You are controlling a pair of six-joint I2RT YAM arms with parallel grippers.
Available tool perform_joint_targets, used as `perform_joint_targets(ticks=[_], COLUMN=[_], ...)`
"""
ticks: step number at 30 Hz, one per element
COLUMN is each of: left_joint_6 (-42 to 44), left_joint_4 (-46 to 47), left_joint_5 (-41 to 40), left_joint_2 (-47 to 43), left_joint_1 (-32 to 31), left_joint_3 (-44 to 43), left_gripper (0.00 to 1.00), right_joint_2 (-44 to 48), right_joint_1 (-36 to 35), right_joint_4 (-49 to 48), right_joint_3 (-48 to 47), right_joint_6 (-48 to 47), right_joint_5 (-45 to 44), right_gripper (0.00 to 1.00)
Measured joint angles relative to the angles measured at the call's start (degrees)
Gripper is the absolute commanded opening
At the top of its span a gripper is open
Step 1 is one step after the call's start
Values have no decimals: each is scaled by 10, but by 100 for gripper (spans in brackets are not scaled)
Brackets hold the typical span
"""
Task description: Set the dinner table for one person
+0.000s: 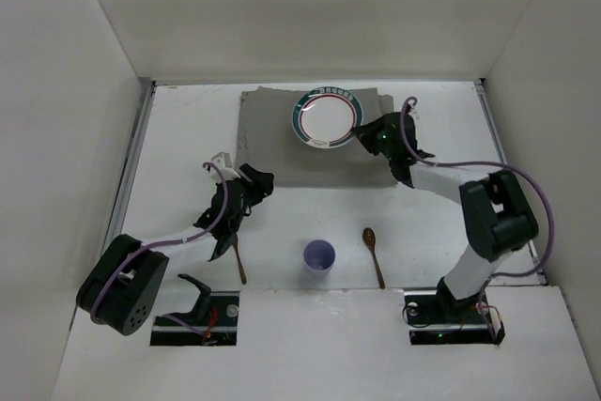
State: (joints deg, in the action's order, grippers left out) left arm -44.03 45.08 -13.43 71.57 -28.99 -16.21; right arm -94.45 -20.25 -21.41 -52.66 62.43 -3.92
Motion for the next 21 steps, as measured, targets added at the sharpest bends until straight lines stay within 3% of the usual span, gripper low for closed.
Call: perform_joint_targets(ticks=[4, 13, 18, 21], left_joint_6=[-1, -7, -8, -9], left_joint_4=[2, 1, 1, 1], left_joint_5=[-1, -2, -3, -3], left_joint_2=[-7, -7, -7, -7], left_joint_1=[8, 17, 17, 17], left_joint_3=[4, 6, 6, 6], left_gripper=[55, 54, 54, 54], right_joint_2=[-86, -153, -164, -166], right_joint_1=[-7, -14, -24, -28], right_joint_4=[4, 30, 39, 51], right_joint_3=[-54, -80, -88, -102], right_joint_6=[8, 26, 31, 30], right_joint_5=[7, 14, 28, 34], right_gripper=[7, 10, 17, 35])
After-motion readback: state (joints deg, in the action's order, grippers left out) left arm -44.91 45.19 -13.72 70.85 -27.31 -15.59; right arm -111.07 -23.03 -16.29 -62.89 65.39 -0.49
